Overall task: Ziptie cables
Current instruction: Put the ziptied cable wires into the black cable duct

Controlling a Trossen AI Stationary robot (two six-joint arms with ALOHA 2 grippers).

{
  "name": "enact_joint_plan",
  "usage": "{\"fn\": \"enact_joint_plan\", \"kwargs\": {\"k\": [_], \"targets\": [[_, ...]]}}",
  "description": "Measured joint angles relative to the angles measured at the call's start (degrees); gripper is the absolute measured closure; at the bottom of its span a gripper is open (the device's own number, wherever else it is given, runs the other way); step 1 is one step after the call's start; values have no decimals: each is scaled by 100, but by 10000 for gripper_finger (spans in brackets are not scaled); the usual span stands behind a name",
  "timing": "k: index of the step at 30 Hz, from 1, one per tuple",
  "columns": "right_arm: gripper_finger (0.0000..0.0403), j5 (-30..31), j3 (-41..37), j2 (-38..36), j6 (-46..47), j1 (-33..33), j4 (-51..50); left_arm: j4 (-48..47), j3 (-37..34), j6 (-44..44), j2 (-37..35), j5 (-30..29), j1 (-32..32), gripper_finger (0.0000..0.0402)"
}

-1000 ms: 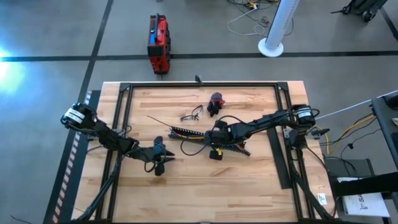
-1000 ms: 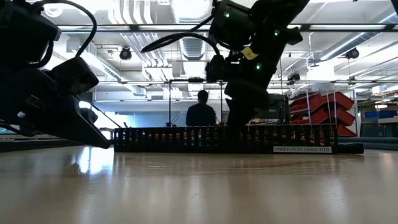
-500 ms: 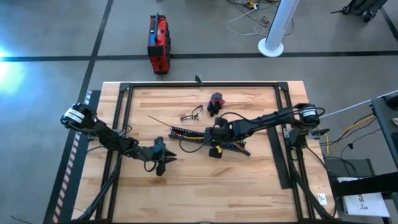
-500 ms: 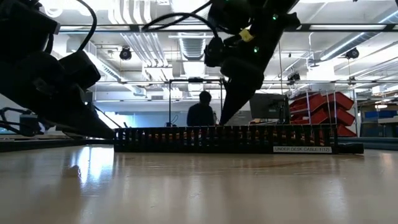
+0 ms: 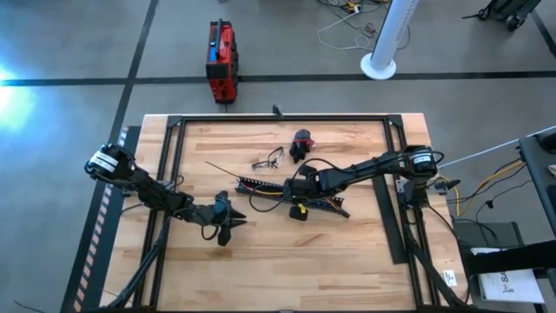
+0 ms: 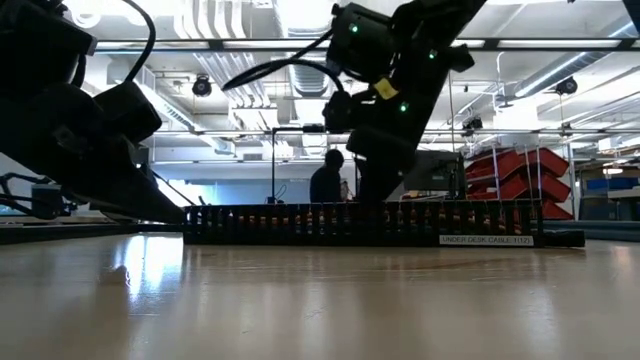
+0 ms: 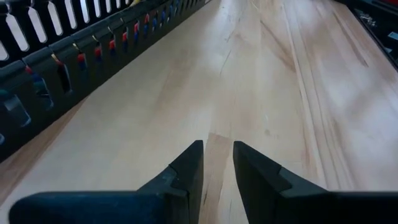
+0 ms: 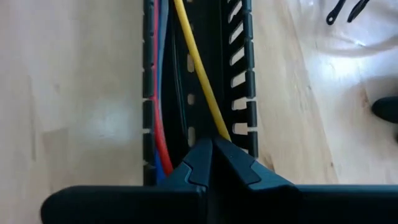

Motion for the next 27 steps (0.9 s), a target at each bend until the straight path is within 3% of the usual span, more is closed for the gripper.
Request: {"fn": "enact_joint_plan", "kwargs": {"k": [9,18,27], "targets": [[401,-2,169,37,-3,-12,-98,7,0,240,2,-5,0,329],[401,-2,799,-157,3,-13,-1439,26,0,240,2,-5,0,329],[401,-345,600,-140,373,-31,-1889,47,0,239,2,-3,0,329]]}}
